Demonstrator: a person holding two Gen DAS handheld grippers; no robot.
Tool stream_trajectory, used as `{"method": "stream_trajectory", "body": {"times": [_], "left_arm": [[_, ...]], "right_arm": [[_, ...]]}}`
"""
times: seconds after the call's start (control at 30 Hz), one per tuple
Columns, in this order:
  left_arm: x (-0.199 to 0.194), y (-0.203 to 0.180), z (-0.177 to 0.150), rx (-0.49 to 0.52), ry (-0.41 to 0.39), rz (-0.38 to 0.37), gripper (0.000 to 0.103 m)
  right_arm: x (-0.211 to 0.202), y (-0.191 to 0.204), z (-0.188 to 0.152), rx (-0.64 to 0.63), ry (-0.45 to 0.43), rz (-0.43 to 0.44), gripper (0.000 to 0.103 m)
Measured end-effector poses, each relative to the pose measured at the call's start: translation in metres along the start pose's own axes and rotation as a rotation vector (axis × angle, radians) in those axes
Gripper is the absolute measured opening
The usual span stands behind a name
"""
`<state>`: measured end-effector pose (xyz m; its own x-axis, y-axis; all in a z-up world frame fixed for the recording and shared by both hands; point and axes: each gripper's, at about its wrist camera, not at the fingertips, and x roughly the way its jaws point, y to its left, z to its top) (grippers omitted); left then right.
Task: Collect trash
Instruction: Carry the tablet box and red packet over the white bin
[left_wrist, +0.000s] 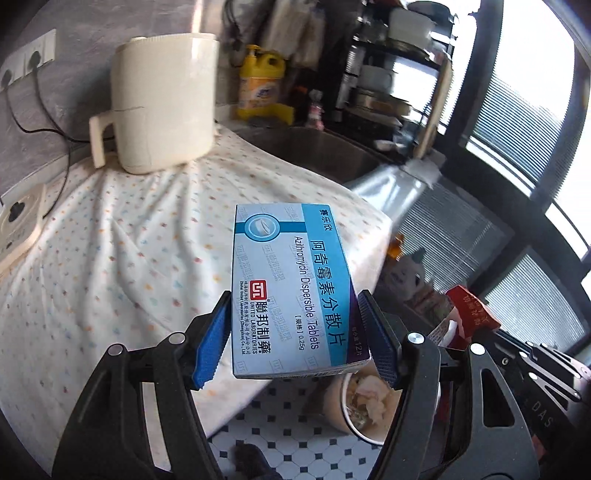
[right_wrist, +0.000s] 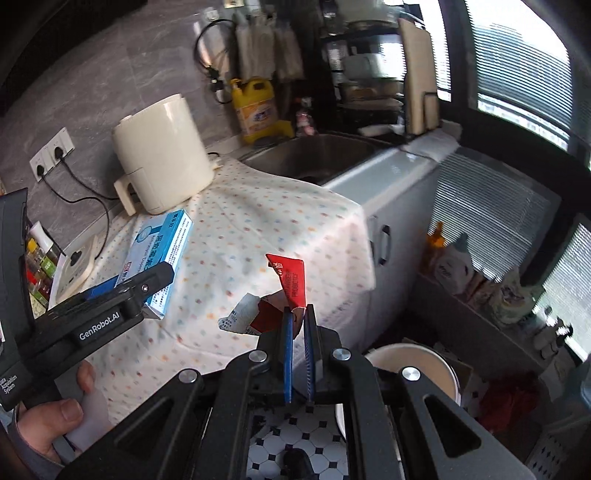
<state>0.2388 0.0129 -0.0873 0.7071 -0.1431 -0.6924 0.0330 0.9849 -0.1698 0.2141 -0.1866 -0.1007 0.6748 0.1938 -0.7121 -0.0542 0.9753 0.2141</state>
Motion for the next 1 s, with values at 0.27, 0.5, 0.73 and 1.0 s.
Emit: {"method": "stream_trajectory", "body": {"times": [0.27, 0.5, 0.73, 1.0], "left_arm": [[-0.003, -0.059, -0.038, 0.049, 0.036, -0.05, 0.067], [0.01, -0.091, -0.063, 0.075, 0.088, -0.087, 0.067], [0.034, -0.107, -0.067, 0.12, 0.134, -0.113, 0.067], [0.07, -0.128, -0.065, 0.157, 0.196, -0.162, 0.067]], "right_arm": [[-0.021, -0.059, -0.036, 0.06, 0.026, -0.05, 0.007], [-0.02, -0.097, -0.05, 0.12, 0.039, -0.103, 0.007], [-0.011, -0.123, -0.052, 0.195, 0.05, -0.155, 0.05], [-0.014, -0.155, -0.058, 0.265, 0.072, -0.212, 0.05]]}}
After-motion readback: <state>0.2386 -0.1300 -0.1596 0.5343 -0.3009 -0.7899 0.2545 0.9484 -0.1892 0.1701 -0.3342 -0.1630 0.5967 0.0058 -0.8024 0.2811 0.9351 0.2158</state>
